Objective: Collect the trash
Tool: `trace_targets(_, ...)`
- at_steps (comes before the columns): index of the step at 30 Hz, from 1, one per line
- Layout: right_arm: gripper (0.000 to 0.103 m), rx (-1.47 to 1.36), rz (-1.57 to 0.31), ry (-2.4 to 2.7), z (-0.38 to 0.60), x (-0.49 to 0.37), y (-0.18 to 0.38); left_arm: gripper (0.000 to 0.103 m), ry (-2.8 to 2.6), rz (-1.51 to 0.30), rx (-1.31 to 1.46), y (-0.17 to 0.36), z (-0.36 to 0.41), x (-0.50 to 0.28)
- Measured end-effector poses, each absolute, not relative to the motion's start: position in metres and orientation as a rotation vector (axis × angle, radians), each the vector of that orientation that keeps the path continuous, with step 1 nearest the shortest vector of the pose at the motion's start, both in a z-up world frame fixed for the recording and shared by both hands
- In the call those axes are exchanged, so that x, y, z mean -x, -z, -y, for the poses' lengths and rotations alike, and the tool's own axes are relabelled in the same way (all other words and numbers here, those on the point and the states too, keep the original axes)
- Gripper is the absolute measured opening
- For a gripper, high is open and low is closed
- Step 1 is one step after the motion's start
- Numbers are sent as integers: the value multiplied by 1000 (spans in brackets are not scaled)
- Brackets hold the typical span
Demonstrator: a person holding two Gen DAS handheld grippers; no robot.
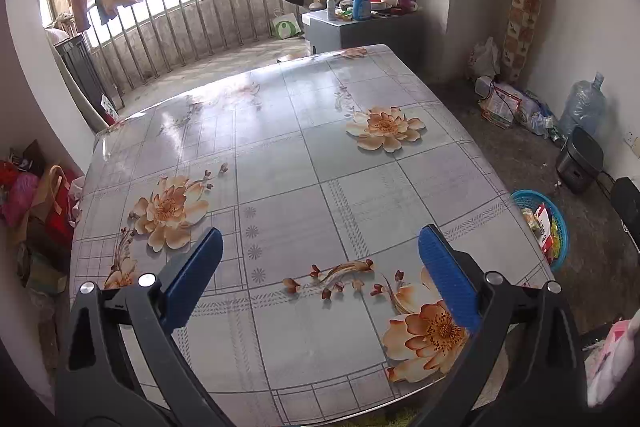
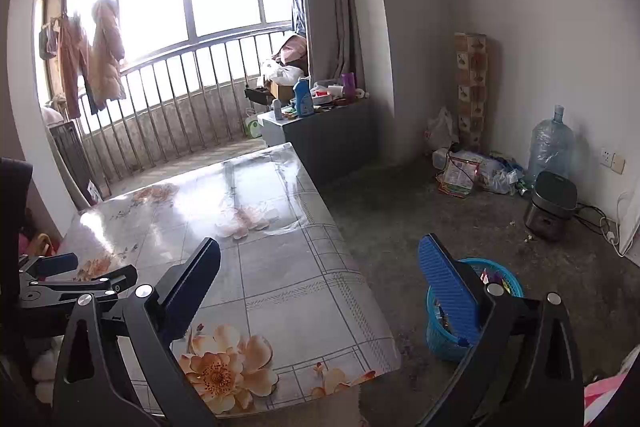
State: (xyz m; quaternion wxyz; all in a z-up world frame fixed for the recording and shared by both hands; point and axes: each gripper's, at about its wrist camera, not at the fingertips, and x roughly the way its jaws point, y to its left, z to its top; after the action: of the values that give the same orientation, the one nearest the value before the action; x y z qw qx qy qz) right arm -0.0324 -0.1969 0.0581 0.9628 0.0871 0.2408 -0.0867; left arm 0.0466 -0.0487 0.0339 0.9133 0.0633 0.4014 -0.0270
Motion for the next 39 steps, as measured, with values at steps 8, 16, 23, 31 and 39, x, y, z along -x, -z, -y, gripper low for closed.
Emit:
trace_targets(8, 97, -100, -529, 175, 192, 26, -56, 94, 50, -867, -95, -22, 49, -48)
trace_targets(16, 96, -39, -832, 155, 180, 13, -20, 94, 0, -976, -147, 3, 50, -39)
trace_targets(23, 96, -22, -958, 189, 190, 14, 4, 94, -27, -1056, -143, 20, 43, -38)
trace_targets(31, 96, -26, -992, 252, 208, 14, 3, 94, -19, -1071, -158, 24, 45, -41)
trace_targets(39, 96, -30, -986, 291, 219, 14, -1, 94, -2, -1065, -180, 23, 51, -40)
